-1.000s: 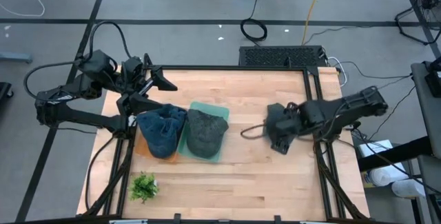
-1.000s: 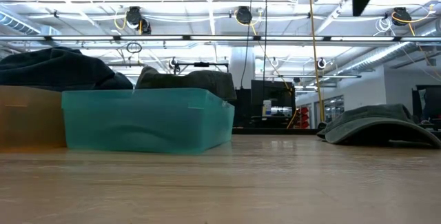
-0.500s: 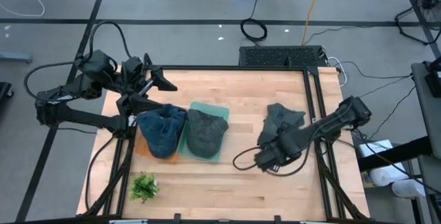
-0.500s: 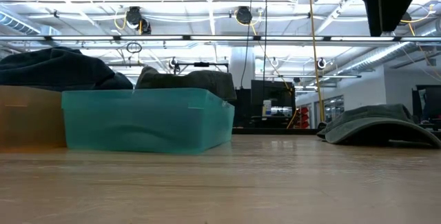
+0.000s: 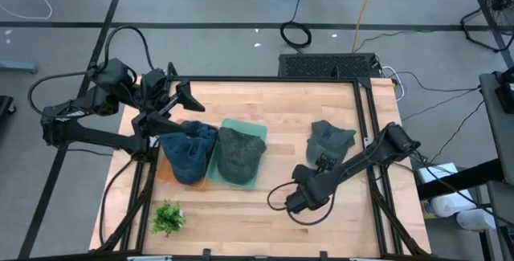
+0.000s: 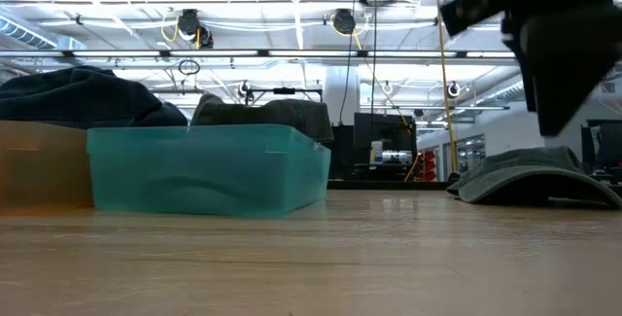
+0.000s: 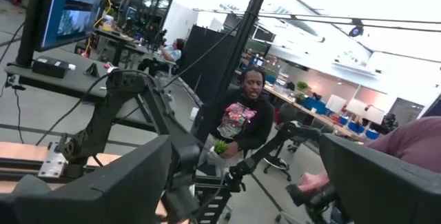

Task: Pick & Place hat
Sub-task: Put the black cap into the green bin

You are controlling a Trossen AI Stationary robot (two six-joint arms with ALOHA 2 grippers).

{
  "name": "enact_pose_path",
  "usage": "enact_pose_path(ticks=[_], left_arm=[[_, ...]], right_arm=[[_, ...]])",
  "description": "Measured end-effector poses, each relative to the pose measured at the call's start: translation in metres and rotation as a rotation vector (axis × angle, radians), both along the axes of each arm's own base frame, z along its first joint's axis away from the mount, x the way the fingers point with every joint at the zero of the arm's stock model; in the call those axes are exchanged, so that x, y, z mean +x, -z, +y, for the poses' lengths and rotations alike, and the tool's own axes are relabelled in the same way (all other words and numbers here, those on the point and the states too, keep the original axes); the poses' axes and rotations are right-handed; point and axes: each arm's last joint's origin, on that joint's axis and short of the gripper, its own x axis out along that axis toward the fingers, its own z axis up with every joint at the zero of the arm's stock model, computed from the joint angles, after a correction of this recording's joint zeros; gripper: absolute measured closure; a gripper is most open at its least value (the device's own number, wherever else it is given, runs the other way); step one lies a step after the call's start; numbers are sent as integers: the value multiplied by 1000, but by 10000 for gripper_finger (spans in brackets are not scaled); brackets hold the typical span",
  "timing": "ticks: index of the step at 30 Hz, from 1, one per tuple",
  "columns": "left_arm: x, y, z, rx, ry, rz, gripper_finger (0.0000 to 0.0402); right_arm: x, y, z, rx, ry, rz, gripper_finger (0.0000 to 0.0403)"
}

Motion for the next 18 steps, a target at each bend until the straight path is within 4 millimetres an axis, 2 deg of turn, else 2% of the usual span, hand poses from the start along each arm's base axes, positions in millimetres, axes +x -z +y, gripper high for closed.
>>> enact_pose_path(ticks=[6, 12, 18], left_arm=[[0, 0, 0, -17, 3, 8, 23], [0, 0, 0, -58, 15, 28, 23], [0, 0, -1, -86, 48, 45, 23]], right_arm=[[-3, 32, -1, -30, 46, 7, 85], [-19, 51, -12, -131, 80, 45, 85], [-30, 69, -19, -161, 48, 66, 85]])
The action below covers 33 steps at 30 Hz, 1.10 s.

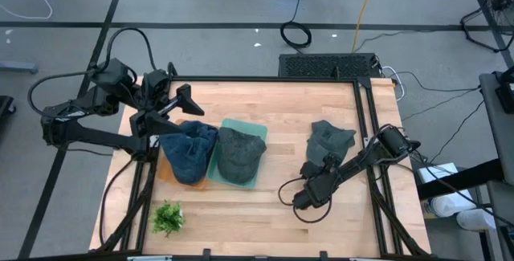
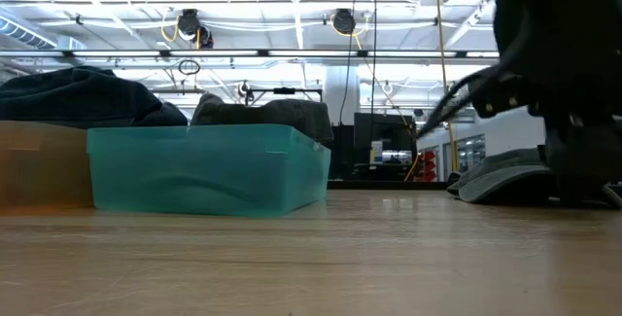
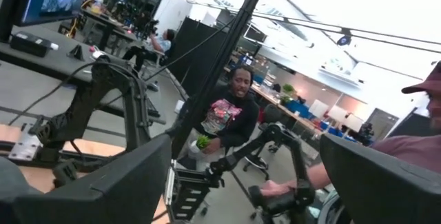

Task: Pick & Place hat
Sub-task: Put the black cap into the green bin

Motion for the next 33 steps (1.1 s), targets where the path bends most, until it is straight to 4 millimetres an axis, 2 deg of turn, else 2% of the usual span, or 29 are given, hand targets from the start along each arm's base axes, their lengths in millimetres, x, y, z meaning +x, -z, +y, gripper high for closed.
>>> enact_pose_path(ticks=[8, 11, 15, 21, 25, 27, 33], left_arm=[[0, 0, 0, -39, 6, 19, 23], [0, 0, 0, -52, 8, 26, 23], [0, 0, 0, -61, 9, 31, 23], [0, 0, 0, -49, 8, 24, 23], [0, 0, 0, -47, 6, 23, 23], [0, 0, 0, -46, 6, 23, 23], [0, 0, 0, -49, -7, 22, 23]], right_arm=[[-19, 18, -24, -107, 19, 70, 86], [-21, 20, -27, -128, 18, 76, 99], [-21, 21, -26, -130, 13, 75, 157], [-22, 19, -26, -124, -18, 115, 288], [-18, 9, -22, -142, -84, 157, 377], [-15, 1, -18, -169, -136, 167, 393], [-1, -32, -6, -222, -301, 174, 400]])
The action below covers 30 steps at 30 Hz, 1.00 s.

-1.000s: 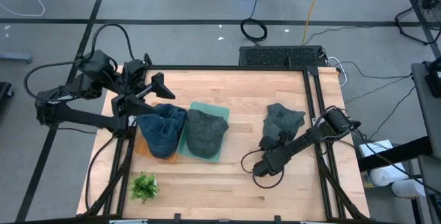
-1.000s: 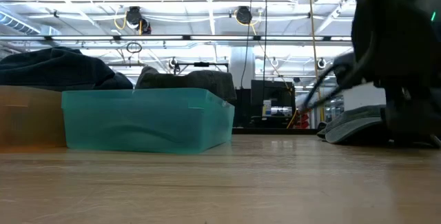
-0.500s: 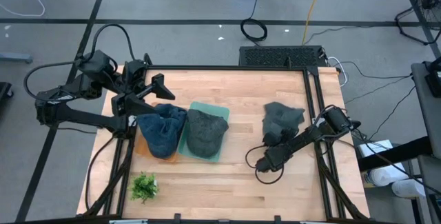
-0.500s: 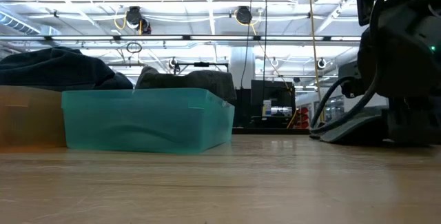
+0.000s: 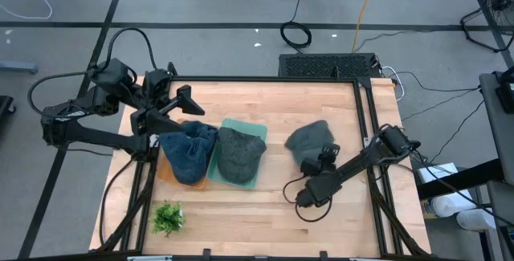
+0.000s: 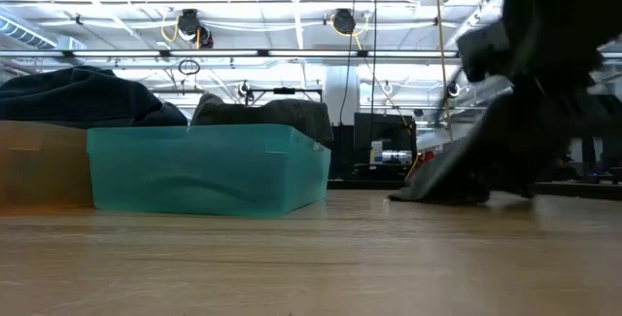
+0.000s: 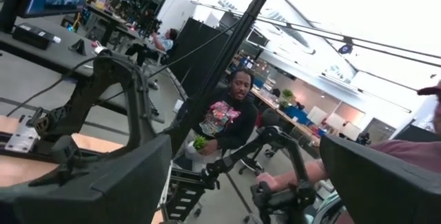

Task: Pick & Place hat
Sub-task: Put the black cap into the green bin

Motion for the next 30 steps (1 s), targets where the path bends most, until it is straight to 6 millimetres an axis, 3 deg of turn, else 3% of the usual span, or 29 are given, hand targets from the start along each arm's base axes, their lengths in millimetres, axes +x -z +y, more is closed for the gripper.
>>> enact_pose_path(ticks=[7, 13, 17, 30], left_arm=[[0, 0, 1, 8, -24, -6, 23], [1, 0, 1, 54, -35, -28, 23], [1, 0, 2, -18, -38, 7, 23], [1, 6, 18, -245, -165, 139, 23]], right_arm=[[4, -46, 2, 62, -125, -90, 402], [-8, -78, -6, 101, -182, -150, 402], [-19, -97, -13, 115, -244, -172, 402], [-36, -152, -32, -299, -676, -4, 403]])
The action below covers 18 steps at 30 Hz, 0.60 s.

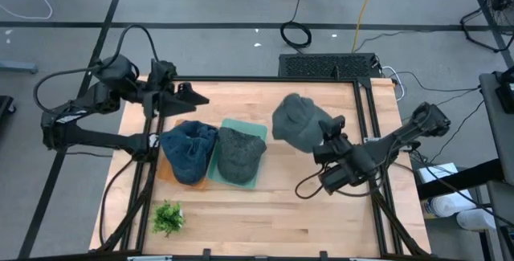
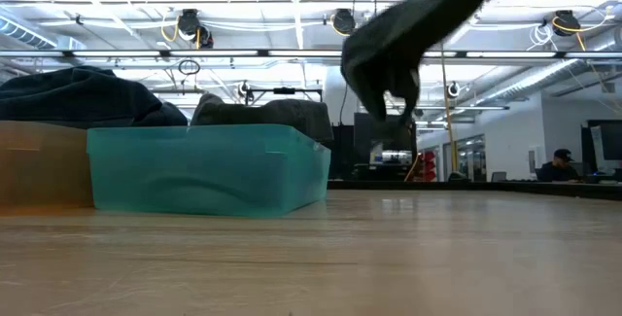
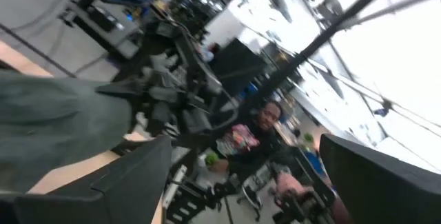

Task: Pick & Place hat
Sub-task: Put the black cap into the green bin

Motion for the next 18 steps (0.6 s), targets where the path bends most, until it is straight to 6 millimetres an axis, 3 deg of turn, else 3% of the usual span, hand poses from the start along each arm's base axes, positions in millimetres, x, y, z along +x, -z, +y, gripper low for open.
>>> enact_pose_path(ticks=[10, 18], left_arm=[[20, 9, 15, -107, -66, 68, 23], [43, 14, 22, -98, -64, 58, 23]], right_arm=[[6, -34, 2, -248, -76, -90, 403], [21, -67, 10, -191, -109, -227, 403]])
